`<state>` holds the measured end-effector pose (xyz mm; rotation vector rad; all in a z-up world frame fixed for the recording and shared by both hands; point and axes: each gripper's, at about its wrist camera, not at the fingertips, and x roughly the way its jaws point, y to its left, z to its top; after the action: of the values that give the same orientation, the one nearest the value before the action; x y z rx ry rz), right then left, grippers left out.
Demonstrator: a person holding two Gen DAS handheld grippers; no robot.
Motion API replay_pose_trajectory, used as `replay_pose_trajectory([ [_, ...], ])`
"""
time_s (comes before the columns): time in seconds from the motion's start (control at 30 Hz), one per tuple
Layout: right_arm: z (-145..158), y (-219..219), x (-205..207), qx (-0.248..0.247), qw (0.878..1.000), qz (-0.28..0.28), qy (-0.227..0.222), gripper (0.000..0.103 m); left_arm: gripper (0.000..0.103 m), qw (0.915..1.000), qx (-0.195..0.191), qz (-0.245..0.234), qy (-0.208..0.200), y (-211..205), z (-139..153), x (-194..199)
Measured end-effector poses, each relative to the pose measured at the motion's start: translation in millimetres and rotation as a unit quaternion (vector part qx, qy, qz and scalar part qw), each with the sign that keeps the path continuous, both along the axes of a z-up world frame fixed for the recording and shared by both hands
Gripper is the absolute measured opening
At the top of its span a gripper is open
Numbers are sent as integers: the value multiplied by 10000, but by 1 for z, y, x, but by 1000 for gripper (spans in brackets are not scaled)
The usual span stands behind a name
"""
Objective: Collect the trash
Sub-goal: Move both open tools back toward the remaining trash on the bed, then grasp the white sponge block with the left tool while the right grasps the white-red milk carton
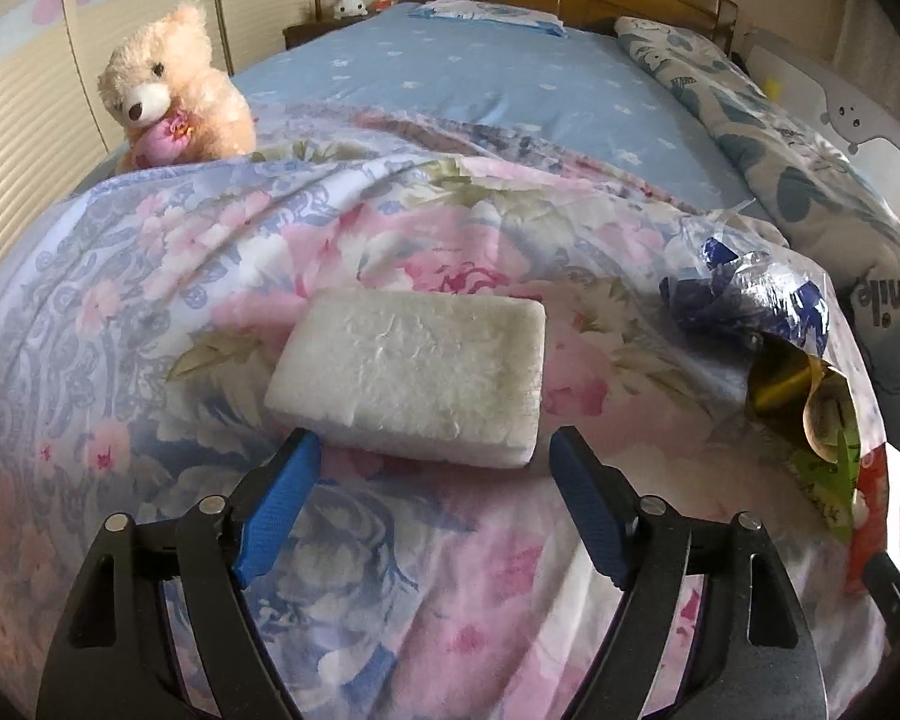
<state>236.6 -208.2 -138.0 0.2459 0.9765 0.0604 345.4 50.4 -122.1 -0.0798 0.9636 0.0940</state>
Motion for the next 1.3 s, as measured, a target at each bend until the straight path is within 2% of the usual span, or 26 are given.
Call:
replay_pose_trajectory([
  [0.07,-1,2,1,-137,9999,14,-15,82,66,10000,32,-17,-30,0,1,0],
  [0.1,-1,2,1,-175,9998,12,-23,77,59,10000,5,-31,-49,1,1,-1],
  [0.13,-1,3,0,-245,9997,7,-29,62,50,9999,-23,-63,-78,1,2,-1],
  [0.17,0,3,0,-278,9996,-1,-27,58,33,9999,-22,-108,-103,0,3,-2],
  [0.27,2,-1,-4,-176,9998,-10,-67,52,17,9996,-2,-251,-120,-3,4,-5],
  [0.3,3,-2,-7,-131,9999,-10,-89,52,15,9995,-10,-288,-128,-3,4,-7],
  [0.53,14,-7,-27,142,9996,81,-249,52,11,9982,-213,-509,-220,-6,11,-39],
  [0.8,24,-10,-53,305,9988,212,-317,52,11,9935,-500,-966,-343,-27,25,-99],
  [1.07,26,-20,-79,354,9986,229,-309,52,11,9833,-660,-1652,-376,-58,33,-154],
  [1.3,22,-23,-100,339,9987,312,-239,51,11,9725,-572,-2242,-264,-71,28,-186],
])
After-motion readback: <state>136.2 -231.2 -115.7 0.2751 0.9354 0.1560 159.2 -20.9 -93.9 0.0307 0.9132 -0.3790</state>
